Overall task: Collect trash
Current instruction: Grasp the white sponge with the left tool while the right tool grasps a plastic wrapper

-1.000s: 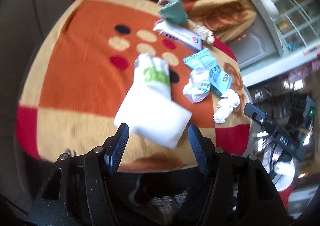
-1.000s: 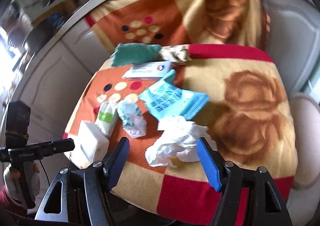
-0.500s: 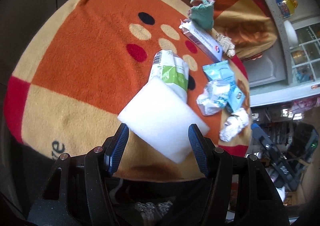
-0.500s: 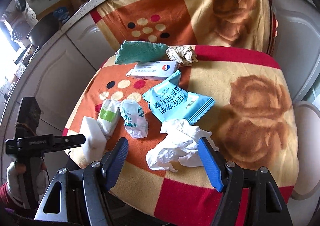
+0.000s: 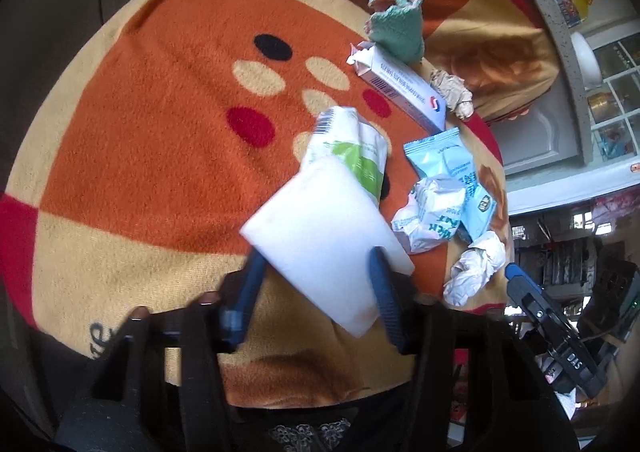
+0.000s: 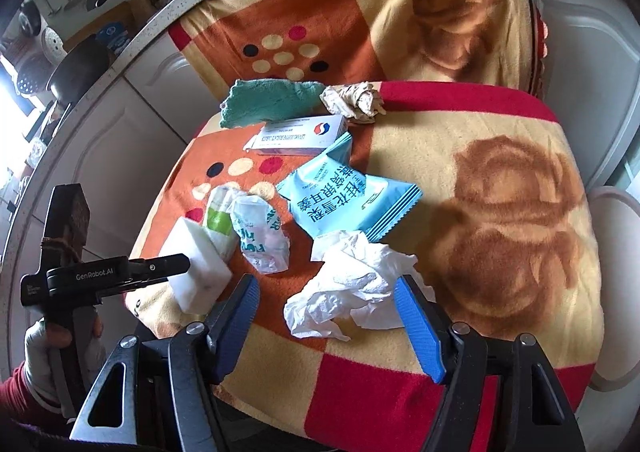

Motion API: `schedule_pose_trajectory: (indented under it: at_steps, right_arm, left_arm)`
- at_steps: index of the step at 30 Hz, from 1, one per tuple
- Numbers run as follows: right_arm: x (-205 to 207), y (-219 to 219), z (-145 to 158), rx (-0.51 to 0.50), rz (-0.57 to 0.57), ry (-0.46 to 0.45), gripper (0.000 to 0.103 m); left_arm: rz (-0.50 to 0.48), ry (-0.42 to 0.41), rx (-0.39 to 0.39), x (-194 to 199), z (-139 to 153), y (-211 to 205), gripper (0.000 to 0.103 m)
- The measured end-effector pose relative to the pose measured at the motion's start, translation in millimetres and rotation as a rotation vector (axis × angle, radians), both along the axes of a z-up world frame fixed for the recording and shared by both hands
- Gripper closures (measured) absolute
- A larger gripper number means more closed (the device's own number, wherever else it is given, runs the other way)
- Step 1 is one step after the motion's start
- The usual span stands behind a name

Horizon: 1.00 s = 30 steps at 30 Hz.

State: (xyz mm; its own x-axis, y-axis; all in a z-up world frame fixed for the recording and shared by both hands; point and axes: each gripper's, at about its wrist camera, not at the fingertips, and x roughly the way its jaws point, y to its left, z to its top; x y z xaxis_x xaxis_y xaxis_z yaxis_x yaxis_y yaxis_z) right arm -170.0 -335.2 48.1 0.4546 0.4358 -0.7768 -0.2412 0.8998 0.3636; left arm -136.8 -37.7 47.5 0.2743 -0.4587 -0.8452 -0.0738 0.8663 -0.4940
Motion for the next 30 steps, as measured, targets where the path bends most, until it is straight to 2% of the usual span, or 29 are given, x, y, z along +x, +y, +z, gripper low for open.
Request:
schedule_pose_trajectory:
  at_steps: [2, 3, 5, 12, 16, 22, 23, 25, 26, 30]
  right_arm:
    - [-1.8, 0.6, 3.0, 0.017, 0.007, -0.011, 0.052]
    - [-2.8, 1.9, 5.0, 0.018, 0.013, -0.020, 0.053]
    - [-3.6, 6.6, 8.1, 0.014, 0.029, -0.033, 0.054]
    - [-2.5, 31.2, 17.0, 0.026, 0.093, -0.060, 0.054]
    - [1.8, 52.2, 18.2, 0.001, 0.140, -0.081, 0.054]
    - [27.7, 82.4, -3.0, -0.026, 0.157, -0.042, 0.054]
    - [33.3, 88.5, -9.4, -0.047, 0.150, -0.034, 0.056]
    - [42.9, 95.7, -20.4, -0.066, 0.145, -0.012, 0.074]
    - [45.9, 96.5, -24.2, -0.056, 0.146, 0.004, 0.087]
    - [35.6, 85.4, -7.0, 0.007, 0.161, -0.034, 0.092]
  left_arm:
    - [-0.016, -0.041, -0.014, -2.0, 10.3, 5.6, 0.075]
    - [-0.021, -0.055, -0.015, -2.1, 14.7, 7.8, 0.081]
    - [-0.038, -0.081, -0.014, -0.9, 22.5, 11.7, 0.084]
    - [-0.053, -0.114, -0.006, 1.3, 29.7, 18.4, 0.089]
    - [-0.046, -0.149, 0.000, 1.2, 42.0, 29.5, 0.090]
    - [-0.038, -0.193, 0.016, 0.7, 60.7, 46.4, 0.090]
    - [-0.040, -0.199, 0.017, -0.1, 63.6, 47.7, 0.090]
    - [-0.045, -0.214, 0.023, -2.1, 69.5, 48.4, 0.090]
    - [-0.047, -0.220, 0.027, -2.7, 71.6, 48.0, 0.090]
    - [-0.067, -0.249, 0.036, -3.9, 83.2, 42.1, 0.090]
